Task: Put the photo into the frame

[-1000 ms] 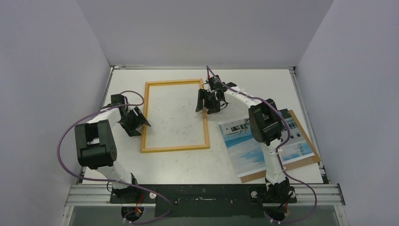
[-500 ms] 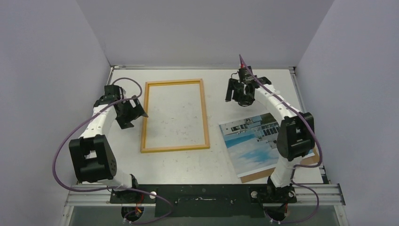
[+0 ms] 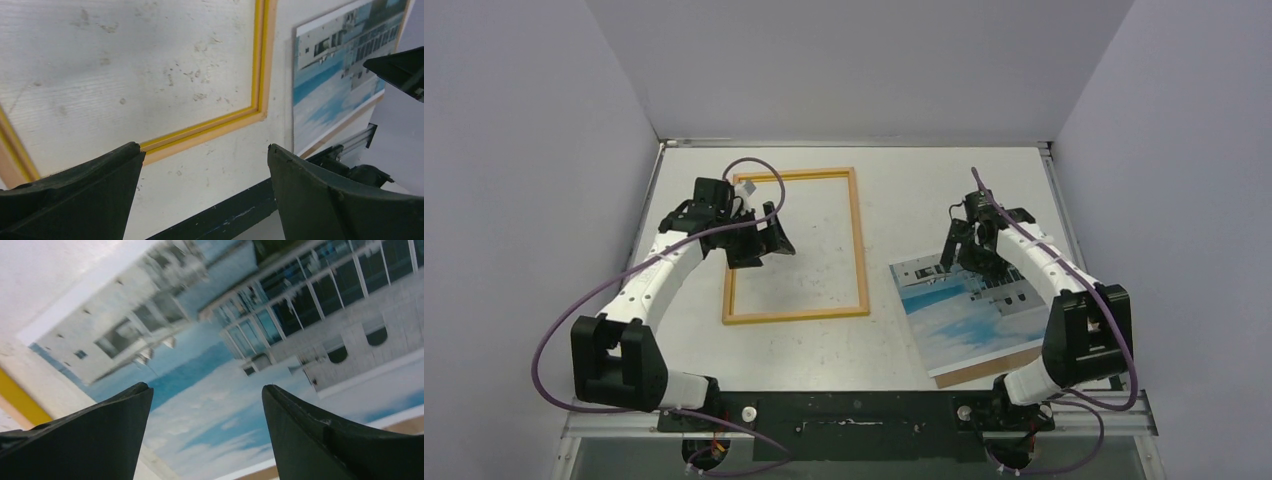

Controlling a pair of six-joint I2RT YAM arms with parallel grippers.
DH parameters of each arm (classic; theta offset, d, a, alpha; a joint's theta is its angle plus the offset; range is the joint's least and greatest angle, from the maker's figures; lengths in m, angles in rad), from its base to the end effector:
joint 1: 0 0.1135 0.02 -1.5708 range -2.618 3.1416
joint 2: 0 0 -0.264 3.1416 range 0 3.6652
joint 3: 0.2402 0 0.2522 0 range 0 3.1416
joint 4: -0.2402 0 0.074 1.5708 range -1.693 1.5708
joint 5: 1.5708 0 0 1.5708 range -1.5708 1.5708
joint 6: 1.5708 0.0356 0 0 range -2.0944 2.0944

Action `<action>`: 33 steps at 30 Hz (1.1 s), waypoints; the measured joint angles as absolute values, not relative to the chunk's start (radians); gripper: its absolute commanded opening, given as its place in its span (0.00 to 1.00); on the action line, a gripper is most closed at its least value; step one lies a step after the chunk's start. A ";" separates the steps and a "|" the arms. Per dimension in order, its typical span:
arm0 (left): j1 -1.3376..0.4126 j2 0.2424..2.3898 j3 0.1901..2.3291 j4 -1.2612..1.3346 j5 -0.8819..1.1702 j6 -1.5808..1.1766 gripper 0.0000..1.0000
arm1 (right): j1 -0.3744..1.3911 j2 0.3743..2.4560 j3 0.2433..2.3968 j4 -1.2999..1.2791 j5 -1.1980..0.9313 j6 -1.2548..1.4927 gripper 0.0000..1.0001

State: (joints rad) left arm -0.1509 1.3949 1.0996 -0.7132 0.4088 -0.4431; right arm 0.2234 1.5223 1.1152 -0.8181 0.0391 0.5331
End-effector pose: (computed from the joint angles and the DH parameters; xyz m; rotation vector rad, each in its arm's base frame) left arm 0.2771 -0.0565 0.2693 -0.2267 2.6208 -0.7424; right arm 0.2860 0.0636 0.2322 0.4418 2.7682 0.1297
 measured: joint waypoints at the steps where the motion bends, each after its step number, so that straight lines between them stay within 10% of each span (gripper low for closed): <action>1: -0.165 1.390 1.098 -0.710 0.421 -0.451 0.95 | 0.215 1.505 1.087 -0.823 0.042 0.546 0.87; 33: -0.599 1.715 1.235 -0.382 0.336 -0.813 0.74 | 0.188 1.250 0.787 -0.826 0.017 0.659 0.89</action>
State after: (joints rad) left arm -0.5987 1.7145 1.2346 -0.3817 0.3359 -0.8127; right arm 0.1883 1.2503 0.7868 -0.8261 0.0174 0.6586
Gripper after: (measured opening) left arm 0.785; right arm 0.904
